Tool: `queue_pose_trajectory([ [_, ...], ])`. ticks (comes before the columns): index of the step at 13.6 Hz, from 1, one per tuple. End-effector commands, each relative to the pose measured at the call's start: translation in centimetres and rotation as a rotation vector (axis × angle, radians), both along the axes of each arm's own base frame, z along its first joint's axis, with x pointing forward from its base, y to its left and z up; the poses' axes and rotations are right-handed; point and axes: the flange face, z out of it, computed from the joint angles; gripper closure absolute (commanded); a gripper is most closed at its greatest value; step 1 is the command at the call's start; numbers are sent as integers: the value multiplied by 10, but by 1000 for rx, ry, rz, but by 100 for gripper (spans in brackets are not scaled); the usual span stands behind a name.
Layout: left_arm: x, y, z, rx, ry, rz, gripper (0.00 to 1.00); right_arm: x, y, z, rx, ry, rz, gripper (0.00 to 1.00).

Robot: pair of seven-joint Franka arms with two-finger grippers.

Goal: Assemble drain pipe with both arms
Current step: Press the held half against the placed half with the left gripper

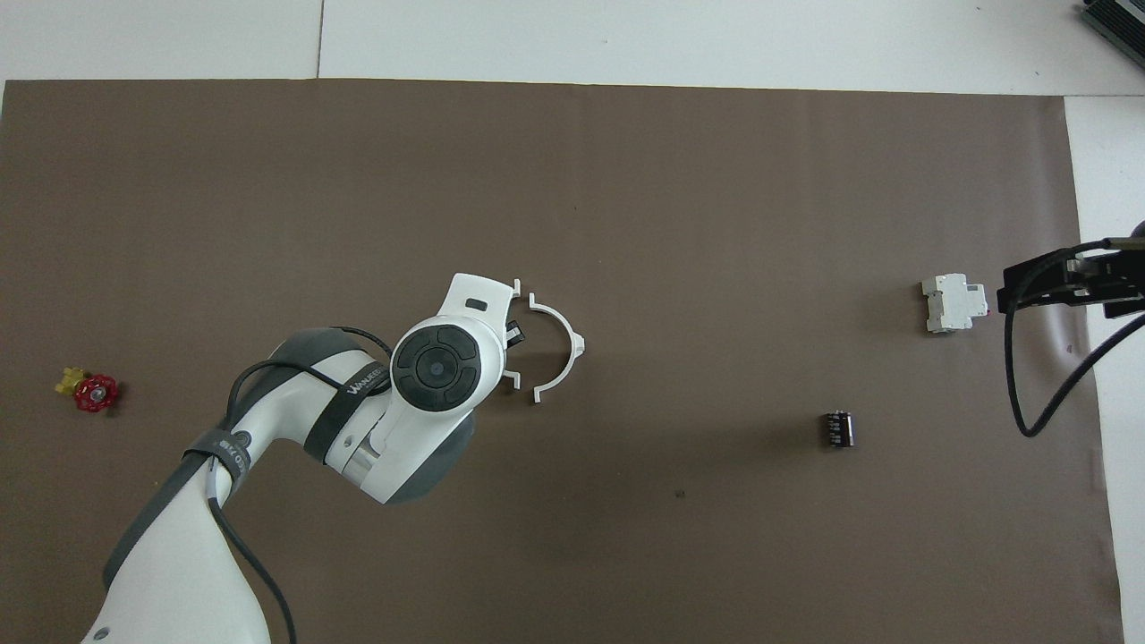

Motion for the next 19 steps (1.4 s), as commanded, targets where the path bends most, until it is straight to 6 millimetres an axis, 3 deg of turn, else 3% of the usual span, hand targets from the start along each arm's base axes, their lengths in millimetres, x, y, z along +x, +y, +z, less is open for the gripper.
queue_pose_trajectory([
  [1,-3,-1,0,-3,-26,17,100,-2,-3,-1,0,-11,16,0],
  [19,-17,-8,-8,-3,-18,16,100,-2,-3,-1,0,-11,17,0],
])
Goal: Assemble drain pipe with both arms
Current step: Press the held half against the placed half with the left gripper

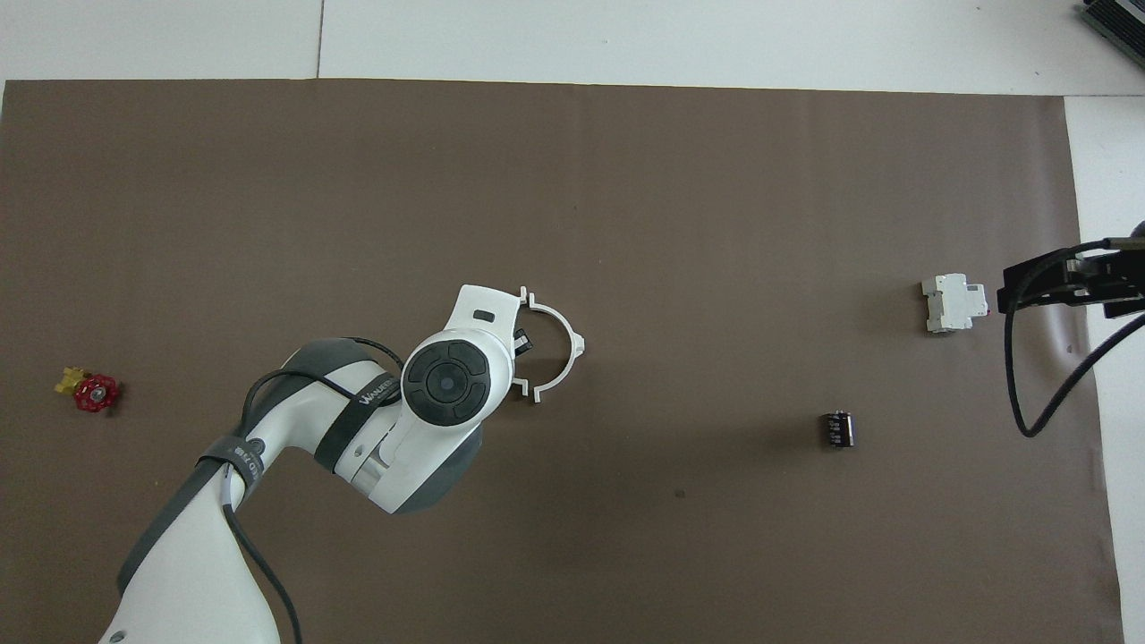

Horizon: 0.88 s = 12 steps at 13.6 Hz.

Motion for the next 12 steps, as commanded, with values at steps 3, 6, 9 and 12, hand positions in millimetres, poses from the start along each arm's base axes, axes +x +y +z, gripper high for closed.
queue_pose_trajectory([
  [3,-10,-7,1,4,-19,-5,100,-2,-4,-1,0,-11,16,0],
  [6,-10,-7,1,5,-18,-5,100,-2,-4,-1,0,-11,16,0],
  [9,-10,-6,1,6,-18,-6,62,-2,-4,-1,0,-11,16,0],
  [12,-10,-6,1,7,-18,-15,0,-2,-3,-1,0,-11,16,0],
])
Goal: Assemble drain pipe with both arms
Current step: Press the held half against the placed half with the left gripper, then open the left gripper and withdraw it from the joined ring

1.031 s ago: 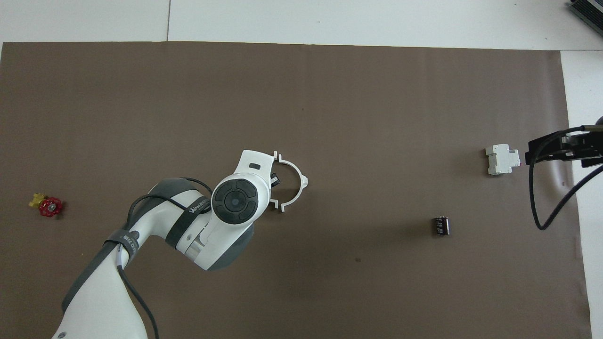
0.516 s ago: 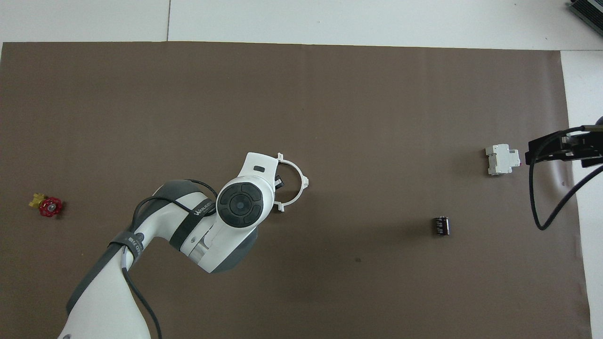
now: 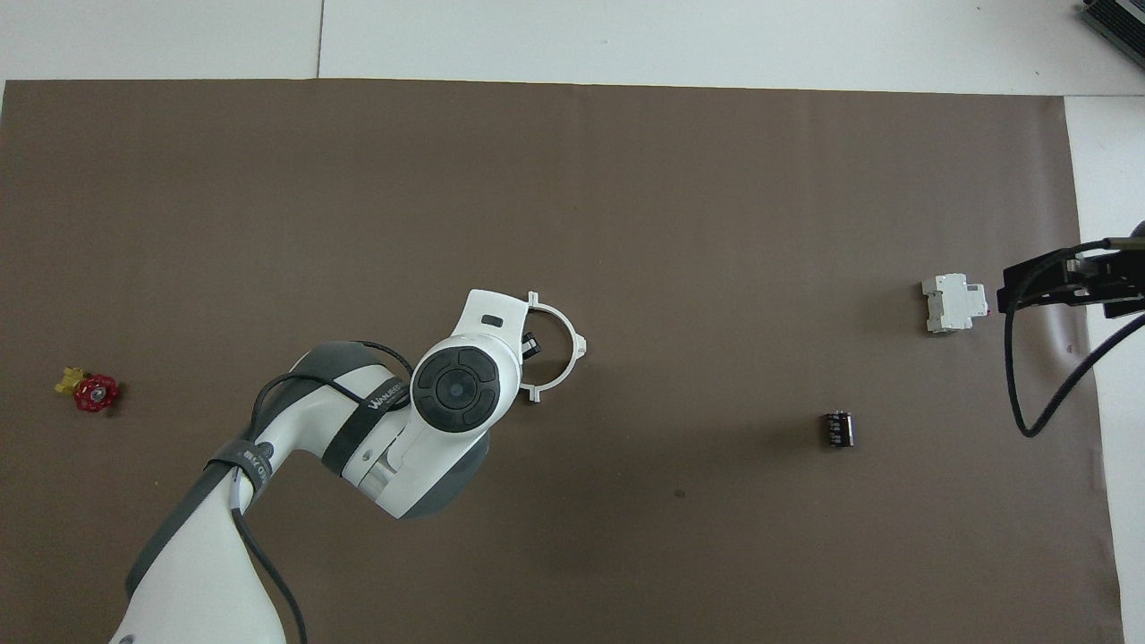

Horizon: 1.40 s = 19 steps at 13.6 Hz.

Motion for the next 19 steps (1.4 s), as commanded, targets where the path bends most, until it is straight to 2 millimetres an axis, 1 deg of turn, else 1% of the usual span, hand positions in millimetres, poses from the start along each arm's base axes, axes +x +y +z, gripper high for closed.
queue_pose_trajectory([
  [1,-4,2,1,9,-17,-6,0,-2,-3,-1,0,-11,17,0],
  [7,-2,6,1,16,-13,-11,0,-2,-3,-1,0,-11,16,0],
  [12,5,12,9,24,-14,-23,0,-2,-3,-1,0,-11,16,0],
  [13,8,18,21,42,-10,-56,0,-2,-3,-1,0,-11,16,0],
  [14,15,30,32,64,2,-84,0,-2,-3,-1,0,-11,16,0],
  [15,20,41,52,83,9,-104,0,-2,-3,-1,0,-11,16,0],
  [17,32,70,100,117,19,-142,0,-2,-3,-1,0,-11,16,0],
  [19,40,100,141,156,61,-191,0,-2,-3,-1,0,-11,16,0],
])
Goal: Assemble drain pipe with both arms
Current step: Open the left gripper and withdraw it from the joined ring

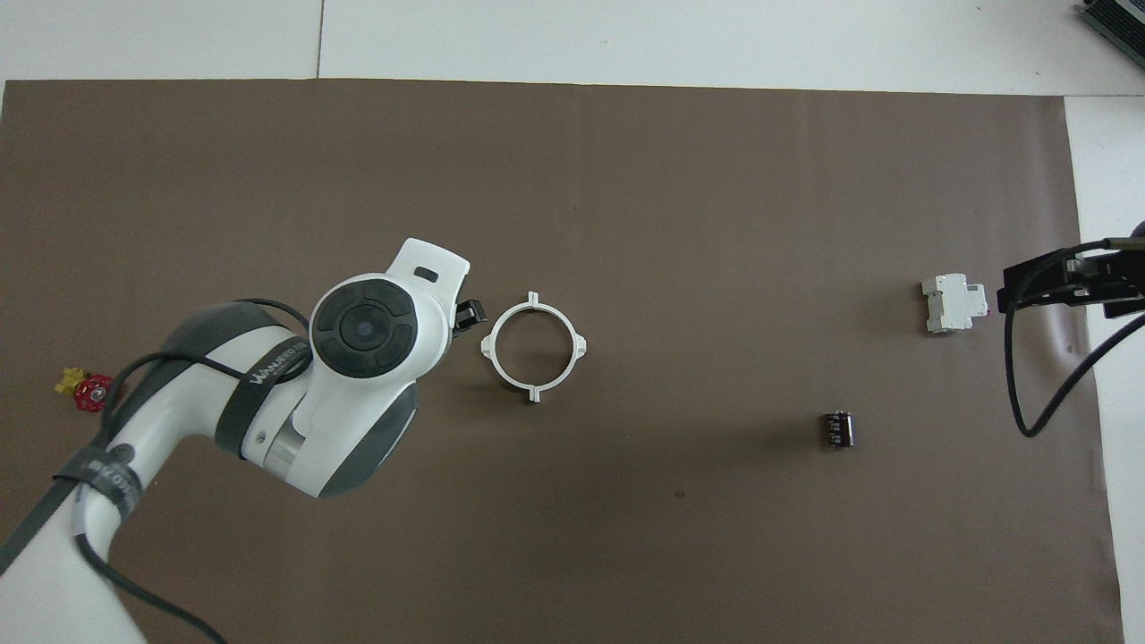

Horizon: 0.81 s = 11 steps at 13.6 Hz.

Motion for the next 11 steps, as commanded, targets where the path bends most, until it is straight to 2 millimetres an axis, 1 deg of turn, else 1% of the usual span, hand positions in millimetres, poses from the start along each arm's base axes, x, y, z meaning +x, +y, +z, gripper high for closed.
queue_pose_trajectory([
  [1,6,43,62,58,50,-81,0,-2,-3,0,0,-13,17,0],
  [2,10,63,85,70,69,-116,0,-1,-1,-1,3,-13,26,0],
  [3,11,89,111,67,71,-139,0,-2,-1,0,3,-11,32,0],
  [4,7,113,137,41,64,-147,0,-2,-4,-1,14,-9,26,0],
  [5,3,137,154,32,63,-153,0,-2,-13,-1,53,-11,-2,0],
  [6,-2,163,168,39,77,-164,0,-3,-20,-1,80,-10,-21,0],
  [8,-9,197,189,51,126,-236,0,-3,-15,-3,65,-10,-11,0],
  [9,-9,210,198,52,135,-243,0,-6,-12,-5,43,-6,-3,0],
  [10,-9,219,205,38,130,-244,0,-7,-8,-7,11,-1,11,0],
  [11,-8,230,207,19,129,-235,0,-7,-7,-8,1,2,14,0],
])
